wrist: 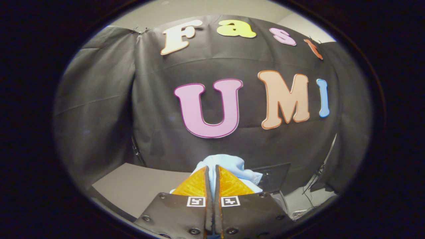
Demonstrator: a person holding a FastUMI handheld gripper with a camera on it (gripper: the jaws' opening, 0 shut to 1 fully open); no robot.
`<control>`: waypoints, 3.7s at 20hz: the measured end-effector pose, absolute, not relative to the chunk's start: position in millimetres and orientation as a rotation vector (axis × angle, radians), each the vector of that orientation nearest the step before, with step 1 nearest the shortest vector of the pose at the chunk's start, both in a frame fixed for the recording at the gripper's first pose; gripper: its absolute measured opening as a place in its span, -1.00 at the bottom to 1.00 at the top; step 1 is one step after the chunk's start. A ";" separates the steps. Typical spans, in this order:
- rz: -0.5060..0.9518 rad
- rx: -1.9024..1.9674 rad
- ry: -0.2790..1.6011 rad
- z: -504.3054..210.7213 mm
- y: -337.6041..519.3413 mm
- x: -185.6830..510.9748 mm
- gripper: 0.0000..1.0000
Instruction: Put the clothes into the washing machine and then close the washing machine lid.
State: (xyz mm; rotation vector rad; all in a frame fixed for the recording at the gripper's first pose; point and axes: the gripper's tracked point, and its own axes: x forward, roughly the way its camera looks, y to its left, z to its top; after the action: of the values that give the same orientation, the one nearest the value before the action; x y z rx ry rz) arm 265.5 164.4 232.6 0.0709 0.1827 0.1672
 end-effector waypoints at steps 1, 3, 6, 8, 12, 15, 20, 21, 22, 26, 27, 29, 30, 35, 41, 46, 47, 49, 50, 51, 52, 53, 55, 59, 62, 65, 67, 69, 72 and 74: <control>0.157 0.080 0.188 225.4 157.6 268.4 -0.95; 0.152 0.106 0.203 206.3 148.3 273.6 -0.94; 0.146 0.125 0.250 165.8 136.2 277.8 -0.94; 0.139 0.123 0.282 137.7 127.4 281.1 -0.95; 0.119 0.115 0.350 77.3 110.1 290.6 -0.94; 0.115 0.146 0.393 35.5 102.5 302.8 -0.94; 0.110 0.110 0.464 -11.5 113.9 318.2 -0.94; 0.094 0.112 0.466 -10.1 114.3 321.0 -0.94; 0.075 0.124 0.469 -12.0 110.1 319.7 -0.94; 0.067 0.120 0.495 -40.6 101.5 324.9 -0.90; 0.061 0.101 0.505 -45.8 97.9 327.6 -0.85; 0.057 0.116 0.486 -45.9 98.1 328.2 -0.70; 0.057 0.137 0.475 -44.7 99.7 331.4 -0.60; 0.004 0.118 0.461 -30.5 88.8 330.0 0.91; 0.048 0.109 0.468 -25.1 110.7 318.1 0.90; 0.055 0.034 0.440 -1.7 118.2 311.7 0.94; 0.059 0.032 0.422 8.5 119.1 312.4 0.94; 0.054 0.047 0.376 33.0 119.2 316.7 0.94; 0.049 0.063 0.359 44.5 118.1 319.1 0.94; 0.039 0.081 0.341 55.7 115.4 322.3 0.94; 0.036 0.103 0.324 64.6 115.3 325.7 0.94; 0.038 0.123 0.311 74.3 114.8 329.0 0.94; 0.029 0.156 0.288 90.9 107.4 333.2 0.94; 0.005 0.184 0.253 121.3 90.4 340.5 0.94; -0.001 0.201 0.177 160.5 81.5 349.3 0.94; 0.001 0.204 0.118 187.9 75.6 363.3 0.93; 0.015 0.206 0.092 196.3 76.9 376.5 0.93; 0.029 0.229 0.080 199.5 82.4 394.0 0.93; 0.027 0.223 0.061 199.2 88.2 421.8 0.93; 0.031 0.175 0.037 195.3 95.4 438.5 0.93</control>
State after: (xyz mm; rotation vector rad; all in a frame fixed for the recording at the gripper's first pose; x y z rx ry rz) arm 438.5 95.4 195.3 0.1747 0.0370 0.0307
